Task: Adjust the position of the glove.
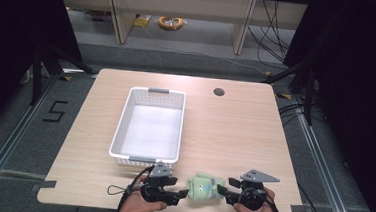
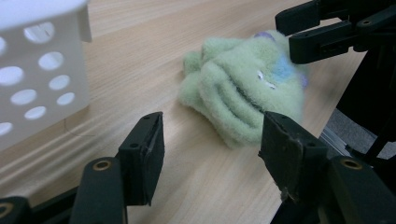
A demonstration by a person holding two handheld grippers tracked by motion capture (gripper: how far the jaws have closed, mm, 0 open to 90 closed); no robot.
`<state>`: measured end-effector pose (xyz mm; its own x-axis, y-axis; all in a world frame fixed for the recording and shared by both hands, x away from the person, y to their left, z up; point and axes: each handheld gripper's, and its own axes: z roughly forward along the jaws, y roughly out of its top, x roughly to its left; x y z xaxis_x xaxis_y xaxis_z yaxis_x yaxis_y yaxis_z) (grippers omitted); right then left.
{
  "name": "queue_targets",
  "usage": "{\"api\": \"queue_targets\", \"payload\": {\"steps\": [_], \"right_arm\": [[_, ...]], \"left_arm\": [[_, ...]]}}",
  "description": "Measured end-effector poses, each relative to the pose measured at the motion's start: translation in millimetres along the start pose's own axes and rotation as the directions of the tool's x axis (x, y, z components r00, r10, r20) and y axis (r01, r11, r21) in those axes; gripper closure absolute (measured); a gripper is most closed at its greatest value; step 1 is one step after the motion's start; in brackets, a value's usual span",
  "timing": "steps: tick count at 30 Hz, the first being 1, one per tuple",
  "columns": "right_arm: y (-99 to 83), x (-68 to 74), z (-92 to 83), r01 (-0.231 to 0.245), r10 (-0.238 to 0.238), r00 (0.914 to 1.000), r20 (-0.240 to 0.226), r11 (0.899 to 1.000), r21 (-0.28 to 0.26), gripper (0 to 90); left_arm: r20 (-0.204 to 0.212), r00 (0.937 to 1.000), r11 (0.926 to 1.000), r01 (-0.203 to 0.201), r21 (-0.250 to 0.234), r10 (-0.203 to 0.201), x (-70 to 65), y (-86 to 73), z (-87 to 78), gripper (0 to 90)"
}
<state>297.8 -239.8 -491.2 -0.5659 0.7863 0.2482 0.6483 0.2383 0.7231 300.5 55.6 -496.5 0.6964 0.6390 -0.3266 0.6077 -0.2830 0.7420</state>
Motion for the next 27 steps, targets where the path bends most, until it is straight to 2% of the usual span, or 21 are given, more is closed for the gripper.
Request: {"api": "queue_targets", "payload": {"steps": [2, 3, 5, 6, 7, 8, 11, 13, 15, 16, 17, 18, 19, 20, 21, 23, 24, 25, 27], "right_arm": [[0.2, 2.2, 1.9, -0.02, 0.02, 0.9998, -0.006, 1.0, 0.011, 44.1], [0.8, -0.8, 4.5, 0.013, -0.013, 0.9999, -0.001, 1.0, 0.014, 44.0], [1.5, 1.5, 5.0, -0.023, 0.023, 0.9997, 0.005, 0.999, 0.028, 44.2], [2.9, -1.6, 5.7, -0.002, 0.001, 1.0, 0.008, 0.999, 0.045, 44.5], [3.6, -3.4, 7.3, 0.012, -0.012, 0.9999, 0.01, 0.999, 0.039, 44.9], [4.0, -4.9, 9.2, 0.014, -0.014, 0.9999, -0.003, 0.999, 0.04, 45.3], [5.3, -8.9, 10.8, -0.003, 0.001, 0.9997, 0.023, 0.997, 0.076, 45.8], [5.5, -13.4, 12.3, -0.007, 0.006, 0.9999, 0.015, 0.997, 0.074, 45.9], [5.5, -15.7, 13.9, -0.018, 0.02, 0.9997, -0.017, 0.997, 0.075, 46.5], [6.0, -14.4, 12.8, -0.036, 0.037, 0.9993, -0.004, 0.995, 0.097, 46.5], [6.4, -17.2, 14.1, -0.013, 0.016, 0.9996, -0.023, 0.996, 0.094, 46.6], [6.0, -15.5, 14.5, -0.043, 0.045, 0.9988, -0.019, 0.995, 0.095, 47.0], [5.9, -15.7, 15.5, -0.05, 0.053, 0.9981, -0.03, 0.994, 0.093, 47.1], [6.5, -18.1, 15.3, -0.033, 0.035, 0.9991, -0.021, 0.994, 0.1, 47.1], [6.5, -18.6, 16.4, -0.048, 0.051, 0.9982, -0.03, 0.993, 0.111, 47.2], [6.8, -19.9, 18.4, -0.049, 0.054, 0.9972, -0.051, 0.993, 0.105, 47.5], [7.1, -19.5, 17.8, -0.052, 0.058, 0.9973, -0.045, 0.992, 0.111, 47.7], [7.4, -19.7, 17.8, -0.053, 0.058, 0.9974, -0.043, 0.992, 0.117, 48.1], [7.3, -20.1, 19.5, -0.061, 0.068, 0.9961, -0.057, 0.991, 0.116, 48.1]], "left_arm": [[0.01, 0.9999, 0.9998, 0.003, 0.018, -0.003, -0.8, -0.8, 2.5, 38.7], [0.014, 0.9998, 0.9998, 0.012, 0.017, -0.012, -1.8, -1.3, 4.5, 38.5], [0.018, 0.9997, 0.9994, 0.015, 0.03, -0.015, -2.5, -1.3, 6.4, 38.3], [0.023, 0.9994, 0.9991, 0.024, 0.034, -0.025, -3.5, -1.0, 7.9, 38.3], [0.024, 0.9994, 0.9992, 0.024, 0.031, -0.024, -3.8, -0.5, 9.6, 38.3], [0.02, 0.9995, 0.9992, 0.023, 0.033, -0.024, -4.5, 0.2, 10.6, 38.3], [0.022, 0.9994, 0.999, 0.026, 0.037, -0.027, -6.0, 2.4, 14.4, 38.3], [0.036, 0.9989, 0.9985, 0.026, 0.048, -0.028, -6.6, 4.1, 17.5, 38.5], [0.026, 0.9992, 0.9984, 0.031, 0.048, -0.032, -8.9, 4.6, 21.1, 38.6], [0.043, 0.9982, 0.9978, 0.041, 0.053, -0.043, -9.2, 4.6, 23.0, 38.8], [0.053, 0.9976, 0.9972, 0.042, 0.062, -0.045, -9.1, 4.8, 24.4, 39.0], [0.058, 0.9966, 0.9964, 0.054, 0.065, -0.058, -9.7, 4.9, 26.1, 39.0], [0.059, 0.9961, 0.9956, 0.062, 0.07, -0.066, -9.9, 5.1, 27.8, 39.0], [0.053, 0.9966, 0.9954, 0.059, 0.075, -0.063, -10.1, 5.2, 29.5, 39.2], [0.055, 0.9964, 0.9954, 0.06, 0.074, -0.065, -10.0, 5.1, 31.9, 39.6], [0.073, 0.9927, 0.9918, 0.089, 0.091, -0.096, -9.5, 6.0, 35.3, 39.7], [0.063, 0.9936, 0.9914, 0.088, 0.097, -0.094, -9.8, 6.9, 36.0, 40.0], [0.082, 0.9923, 0.9916, 0.085, 0.097, -0.093, -8.8, 7.5, 37.3, 40.4], [0.083, 0.9927, 0.9918, 0.079, 0.101, -0.087, -9.0, 8.9, 39.9, 41.8]]}}
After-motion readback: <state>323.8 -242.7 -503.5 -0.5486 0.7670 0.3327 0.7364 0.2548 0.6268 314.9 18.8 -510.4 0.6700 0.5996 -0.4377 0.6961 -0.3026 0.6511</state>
